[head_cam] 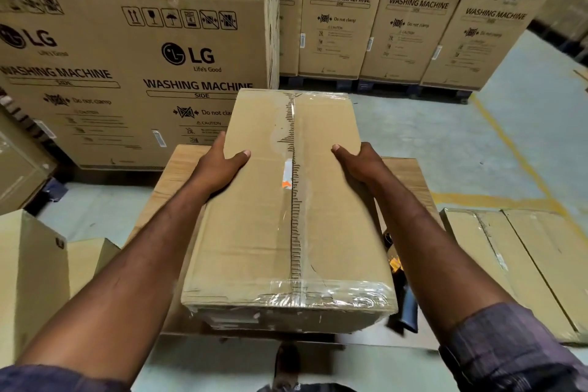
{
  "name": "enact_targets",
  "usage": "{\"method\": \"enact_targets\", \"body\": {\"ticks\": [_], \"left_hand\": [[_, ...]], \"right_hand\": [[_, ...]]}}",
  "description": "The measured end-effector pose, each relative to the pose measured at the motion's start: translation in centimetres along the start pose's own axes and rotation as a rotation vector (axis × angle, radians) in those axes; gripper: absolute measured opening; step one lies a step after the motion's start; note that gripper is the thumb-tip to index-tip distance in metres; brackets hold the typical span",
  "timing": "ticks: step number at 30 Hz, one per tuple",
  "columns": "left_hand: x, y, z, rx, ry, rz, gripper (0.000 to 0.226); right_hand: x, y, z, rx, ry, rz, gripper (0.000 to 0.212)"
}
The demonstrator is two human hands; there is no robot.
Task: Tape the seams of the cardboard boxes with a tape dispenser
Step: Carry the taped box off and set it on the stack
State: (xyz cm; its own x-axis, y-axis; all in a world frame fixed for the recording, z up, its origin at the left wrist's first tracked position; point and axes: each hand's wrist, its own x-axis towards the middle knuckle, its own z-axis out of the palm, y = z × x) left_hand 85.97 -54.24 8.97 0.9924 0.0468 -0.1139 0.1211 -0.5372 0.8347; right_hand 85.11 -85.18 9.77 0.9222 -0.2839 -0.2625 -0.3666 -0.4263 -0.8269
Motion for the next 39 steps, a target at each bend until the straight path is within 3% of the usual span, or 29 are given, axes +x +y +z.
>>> {"method": "enact_targets", "body": {"ticks": [5,10,21,29,39], "left_hand": [[-5.1,-0.4,-1.4,-0.062,-0.005,0.029,0.050],[-12.5,-0.1,-1.8,-0.098,0.012,0.077,0.040],[-25.1,-0.1,-0.3,-0.112,-0.033,0.091,0.049],[-29.2,1.6,3.6,-0.138,-0.068,0.107,0.056],[-33.2,7.3,14.1,-0.108,-0.071,0.094,0.051]], "right_hand": [[-5.1,0.6,-1.2,-0.030,0.013,-0.002,0.089],[-12.3,2.1,-2.3,-0.063,0.044,0.005,0.073],[-25.6,6.9,-6.7,-0.057,0.050,0.018,0.073],[-29.6,10.2,-11.2,-0.027,0.076,-0.015,0.058],[-28.7,18.1,-21.3,-0.043,0.082,0.014,0.070]]}}
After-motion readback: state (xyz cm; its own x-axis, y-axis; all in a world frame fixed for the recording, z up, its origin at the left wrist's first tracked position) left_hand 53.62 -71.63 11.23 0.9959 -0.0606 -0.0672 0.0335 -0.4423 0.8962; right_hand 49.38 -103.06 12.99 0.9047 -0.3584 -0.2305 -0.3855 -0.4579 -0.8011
